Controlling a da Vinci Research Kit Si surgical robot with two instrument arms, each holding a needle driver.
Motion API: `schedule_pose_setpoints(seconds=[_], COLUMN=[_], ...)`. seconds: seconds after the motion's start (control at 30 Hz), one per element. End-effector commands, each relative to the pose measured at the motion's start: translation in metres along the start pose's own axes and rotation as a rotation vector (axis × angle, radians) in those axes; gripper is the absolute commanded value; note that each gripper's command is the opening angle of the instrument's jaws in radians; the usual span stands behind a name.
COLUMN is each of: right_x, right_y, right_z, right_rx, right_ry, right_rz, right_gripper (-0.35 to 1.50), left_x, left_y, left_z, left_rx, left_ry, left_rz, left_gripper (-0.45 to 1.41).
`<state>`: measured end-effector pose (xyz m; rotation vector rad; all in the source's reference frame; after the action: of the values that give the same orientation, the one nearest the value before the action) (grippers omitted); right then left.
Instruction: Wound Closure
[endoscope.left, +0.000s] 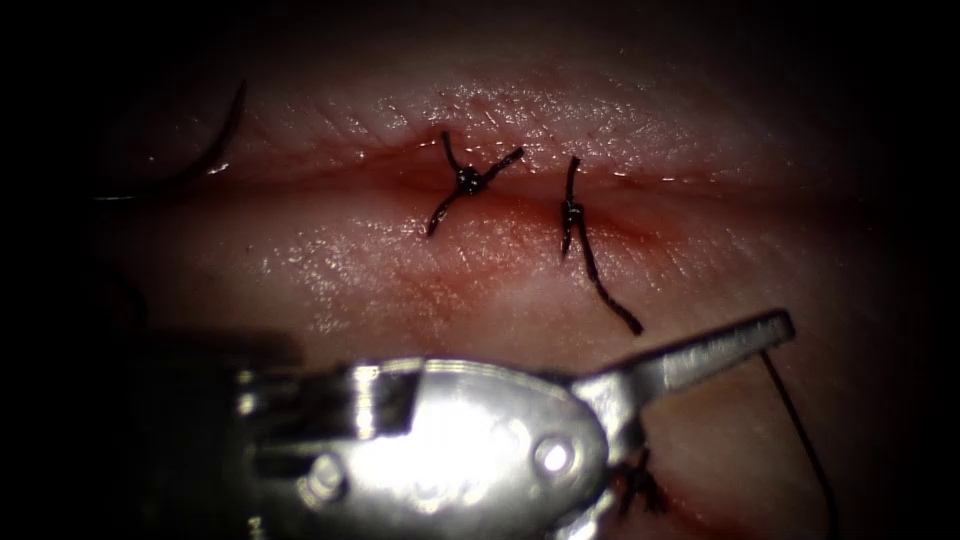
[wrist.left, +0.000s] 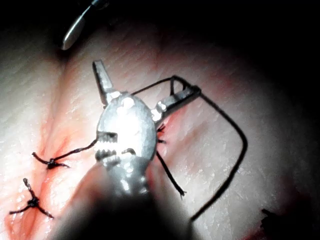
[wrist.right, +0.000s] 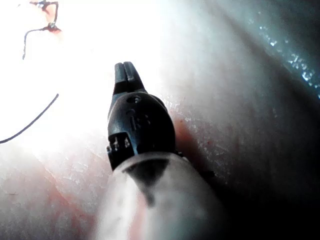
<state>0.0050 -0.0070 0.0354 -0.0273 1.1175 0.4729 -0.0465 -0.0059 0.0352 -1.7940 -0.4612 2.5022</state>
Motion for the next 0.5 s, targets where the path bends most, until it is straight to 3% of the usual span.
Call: schedule_pose_setpoints(seconds=[0.03,0.07,0.1,0.13,0.2,0.27,0.5], right_x=[0.0000,0.0001,0.0001,0.0001,0.0001,0.0002,0.0005], right_y=[-0.0001,-0.0005,-0.0008,-0.0008,-0.0017,-0.0021,-0.0027], right_z=[0.0014,0.0020,0.0022,0.0022,0.0031,0.0034,0.0037], right_rx=[0.003,0.002,0.003,0.003,0.026,0.036,0.048], right_ry=[0.000,-0.008,-0.013,-0.013,-0.032,-0.028,-0.033], right_rz=[-0.002,-0.004,-0.005,-0.005,-0.012,-0.014,-0.016], right_gripper=[0.14,0.51,0.57,0.57,0.57,0.52,0.52], left_x=[-0.0002,-0.0014,-0.0020,-0.0020,-0.0049,-0.0066,-0.0104], left_y=[-0.0003,-0.0008,-0.0011,-0.0011,-0.0023,-0.0028,-0.0041], left_z=[0.0006,-0.0003,-0.0008,-0.0008,-0.0028,-0.0036,-0.0026], left_rx=[-0.003,0.031,0.049,0.049,0.114,0.138,0.140], left_ry=[-0.002,-0.063,-0.086,-0.086,-0.148,-0.176,-0.194], left_rz=[0.002,-0.015,-0.023,-0.023,-0.052,-0.037,0.033], left_gripper=[1.38,1.38,1.38,1.38,1.11,1.01,0.73])
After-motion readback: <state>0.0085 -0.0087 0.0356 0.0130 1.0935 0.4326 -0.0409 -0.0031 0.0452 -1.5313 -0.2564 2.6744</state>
